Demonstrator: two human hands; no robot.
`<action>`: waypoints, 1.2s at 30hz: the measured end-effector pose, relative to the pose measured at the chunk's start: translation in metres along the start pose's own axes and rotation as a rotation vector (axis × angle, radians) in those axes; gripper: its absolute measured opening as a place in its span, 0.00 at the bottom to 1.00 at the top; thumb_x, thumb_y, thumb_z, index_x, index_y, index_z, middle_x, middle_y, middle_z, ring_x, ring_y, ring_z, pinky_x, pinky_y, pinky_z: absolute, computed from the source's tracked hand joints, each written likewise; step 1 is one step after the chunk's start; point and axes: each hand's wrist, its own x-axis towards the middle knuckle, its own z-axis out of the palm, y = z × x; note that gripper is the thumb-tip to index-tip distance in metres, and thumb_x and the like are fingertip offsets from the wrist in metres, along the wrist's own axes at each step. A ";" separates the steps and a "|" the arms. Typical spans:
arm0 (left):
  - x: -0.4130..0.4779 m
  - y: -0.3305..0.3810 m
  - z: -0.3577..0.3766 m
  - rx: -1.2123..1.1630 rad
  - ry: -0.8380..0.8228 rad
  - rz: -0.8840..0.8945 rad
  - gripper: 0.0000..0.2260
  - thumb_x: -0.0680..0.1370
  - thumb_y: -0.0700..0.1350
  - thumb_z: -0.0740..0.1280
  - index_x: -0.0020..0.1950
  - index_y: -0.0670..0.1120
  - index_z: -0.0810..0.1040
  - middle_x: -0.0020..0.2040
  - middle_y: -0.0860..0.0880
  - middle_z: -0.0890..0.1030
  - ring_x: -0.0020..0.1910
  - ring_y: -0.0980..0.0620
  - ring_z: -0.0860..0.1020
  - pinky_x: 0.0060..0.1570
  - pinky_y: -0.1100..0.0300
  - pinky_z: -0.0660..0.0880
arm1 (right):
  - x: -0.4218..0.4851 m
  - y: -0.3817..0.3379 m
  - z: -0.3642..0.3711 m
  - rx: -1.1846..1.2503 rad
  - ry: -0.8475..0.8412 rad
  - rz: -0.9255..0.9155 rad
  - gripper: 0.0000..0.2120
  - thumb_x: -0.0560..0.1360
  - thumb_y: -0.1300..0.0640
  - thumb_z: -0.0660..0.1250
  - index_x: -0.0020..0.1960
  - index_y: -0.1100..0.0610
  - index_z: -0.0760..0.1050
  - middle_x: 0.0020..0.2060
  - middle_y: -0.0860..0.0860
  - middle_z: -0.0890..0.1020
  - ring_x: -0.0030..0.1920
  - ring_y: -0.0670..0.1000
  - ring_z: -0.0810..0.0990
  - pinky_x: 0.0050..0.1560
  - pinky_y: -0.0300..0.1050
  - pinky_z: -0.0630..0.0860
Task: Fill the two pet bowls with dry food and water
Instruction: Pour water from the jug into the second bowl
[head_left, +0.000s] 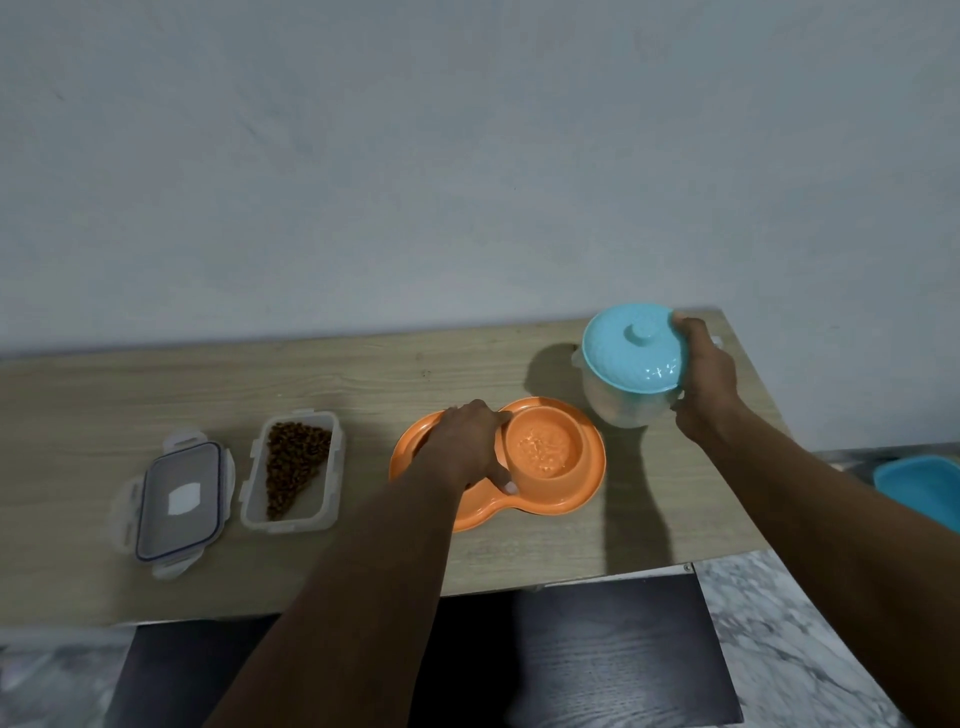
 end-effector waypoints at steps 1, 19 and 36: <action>0.000 0.000 0.000 0.002 -0.002 -0.002 0.51 0.56 0.59 0.83 0.76 0.54 0.67 0.65 0.46 0.75 0.66 0.41 0.73 0.67 0.41 0.70 | 0.001 0.001 0.001 0.009 0.013 0.017 0.23 0.68 0.40 0.72 0.56 0.52 0.74 0.51 0.51 0.84 0.51 0.54 0.83 0.49 0.50 0.78; -0.004 -0.012 0.012 0.116 0.069 0.084 0.53 0.59 0.69 0.76 0.79 0.54 0.61 0.73 0.45 0.70 0.73 0.41 0.66 0.73 0.41 0.60 | -0.002 0.014 0.007 -0.093 0.132 0.044 0.42 0.73 0.22 0.48 0.74 0.48 0.71 0.68 0.49 0.77 0.68 0.56 0.74 0.69 0.60 0.71; -0.056 -0.043 0.040 -0.195 0.276 -0.213 0.64 0.55 0.79 0.70 0.81 0.54 0.45 0.80 0.42 0.52 0.79 0.39 0.50 0.74 0.38 0.58 | -0.024 0.069 0.002 -0.583 0.413 -0.048 0.17 0.81 0.54 0.58 0.58 0.64 0.77 0.57 0.65 0.80 0.61 0.67 0.76 0.61 0.58 0.72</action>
